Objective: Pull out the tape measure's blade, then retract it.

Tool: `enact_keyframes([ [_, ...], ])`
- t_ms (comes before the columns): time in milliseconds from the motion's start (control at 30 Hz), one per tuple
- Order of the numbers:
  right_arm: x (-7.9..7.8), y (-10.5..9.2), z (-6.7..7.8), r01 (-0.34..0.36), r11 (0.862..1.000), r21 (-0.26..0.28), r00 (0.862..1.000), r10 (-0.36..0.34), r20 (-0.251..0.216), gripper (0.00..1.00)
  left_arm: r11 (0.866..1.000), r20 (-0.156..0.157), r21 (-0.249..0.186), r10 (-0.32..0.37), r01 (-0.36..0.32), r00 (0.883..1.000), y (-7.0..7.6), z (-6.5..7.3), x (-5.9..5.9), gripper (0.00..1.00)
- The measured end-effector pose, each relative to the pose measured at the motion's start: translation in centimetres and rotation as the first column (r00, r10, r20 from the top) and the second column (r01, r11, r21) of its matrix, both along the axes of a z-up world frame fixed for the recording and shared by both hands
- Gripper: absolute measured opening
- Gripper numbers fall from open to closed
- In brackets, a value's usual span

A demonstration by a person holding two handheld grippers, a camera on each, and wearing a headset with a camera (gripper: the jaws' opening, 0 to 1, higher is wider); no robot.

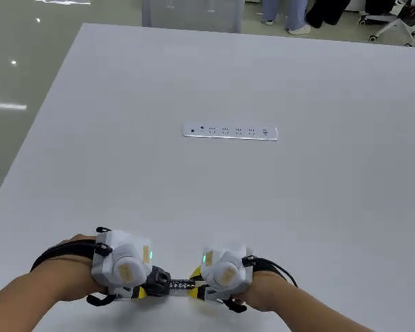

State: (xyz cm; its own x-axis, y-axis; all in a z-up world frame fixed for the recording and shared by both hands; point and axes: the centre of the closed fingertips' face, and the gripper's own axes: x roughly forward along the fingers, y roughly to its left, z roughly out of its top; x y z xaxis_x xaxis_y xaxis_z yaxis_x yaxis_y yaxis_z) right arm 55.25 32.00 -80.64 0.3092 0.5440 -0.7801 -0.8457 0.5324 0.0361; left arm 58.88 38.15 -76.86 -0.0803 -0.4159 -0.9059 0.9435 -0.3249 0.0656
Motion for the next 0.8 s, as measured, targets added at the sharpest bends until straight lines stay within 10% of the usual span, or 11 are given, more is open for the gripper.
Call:
enact_keyframes([
  [800, -1.0, -2.1, -0.3, 0.035, 0.999, -0.003, 0.999, -0.035, -0.012, 0.13, 1.0, -0.008, -0.009, 0.004, -0.004, 1.0, -0.3, -0.1, -0.1, 0.3],
])
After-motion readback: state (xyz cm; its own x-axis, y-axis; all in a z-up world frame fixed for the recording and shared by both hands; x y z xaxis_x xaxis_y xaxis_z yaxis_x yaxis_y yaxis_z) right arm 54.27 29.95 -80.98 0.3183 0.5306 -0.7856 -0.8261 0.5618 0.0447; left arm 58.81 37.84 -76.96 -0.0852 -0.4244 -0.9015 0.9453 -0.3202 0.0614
